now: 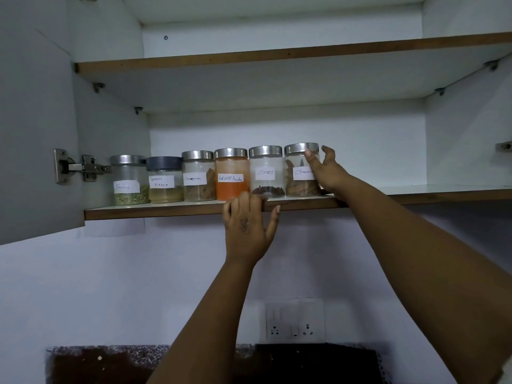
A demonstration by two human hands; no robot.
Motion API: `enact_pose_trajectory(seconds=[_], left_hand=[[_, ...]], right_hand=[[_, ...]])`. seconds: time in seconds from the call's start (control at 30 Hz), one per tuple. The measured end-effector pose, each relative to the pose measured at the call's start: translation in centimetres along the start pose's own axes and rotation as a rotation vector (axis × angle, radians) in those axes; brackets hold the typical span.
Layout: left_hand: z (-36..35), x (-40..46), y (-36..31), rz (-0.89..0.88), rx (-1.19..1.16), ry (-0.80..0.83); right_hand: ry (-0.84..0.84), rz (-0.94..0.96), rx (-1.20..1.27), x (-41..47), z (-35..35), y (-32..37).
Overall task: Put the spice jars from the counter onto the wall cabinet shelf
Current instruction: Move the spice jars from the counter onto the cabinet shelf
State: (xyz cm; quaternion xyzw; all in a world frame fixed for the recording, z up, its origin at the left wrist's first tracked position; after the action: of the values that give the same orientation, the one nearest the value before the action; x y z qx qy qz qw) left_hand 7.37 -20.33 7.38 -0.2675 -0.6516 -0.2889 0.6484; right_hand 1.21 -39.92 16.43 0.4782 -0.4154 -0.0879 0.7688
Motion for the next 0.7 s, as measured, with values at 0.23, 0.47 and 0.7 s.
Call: enact_pose_trajectory(seconds=[0.23, 0.47, 0.7], left_hand=[[0.07, 0.02, -0.28, 0.039, 0.003, 0.007], [0.32, 0.01, -0.34, 0.045, -0.016, 0.007], [0.46, -0.02, -0.34, 0.030, -0.010, 0.020]], right_hand=[[0.032, 0.004, -0.027, 0.24, -0.12, -0.15], [0.058, -0.030, -0.032, 0.33, -0.09, -0.44], [0.071, -0.079, -0.036, -0.18, -0.06, -0.35]])
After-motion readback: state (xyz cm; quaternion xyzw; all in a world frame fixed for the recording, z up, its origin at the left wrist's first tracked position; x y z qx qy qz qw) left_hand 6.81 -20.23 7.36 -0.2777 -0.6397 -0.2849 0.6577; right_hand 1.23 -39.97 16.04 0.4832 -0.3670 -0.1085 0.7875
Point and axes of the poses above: each hand's wrist, its own x-axis towards the middle knuckle, its own z-axis out of the back of the hand, y = z × x, the point moved 6 cm from there along x, towards the middle knuckle, and after that the axes turned 13 degrees about x, right-handed, at the moved point
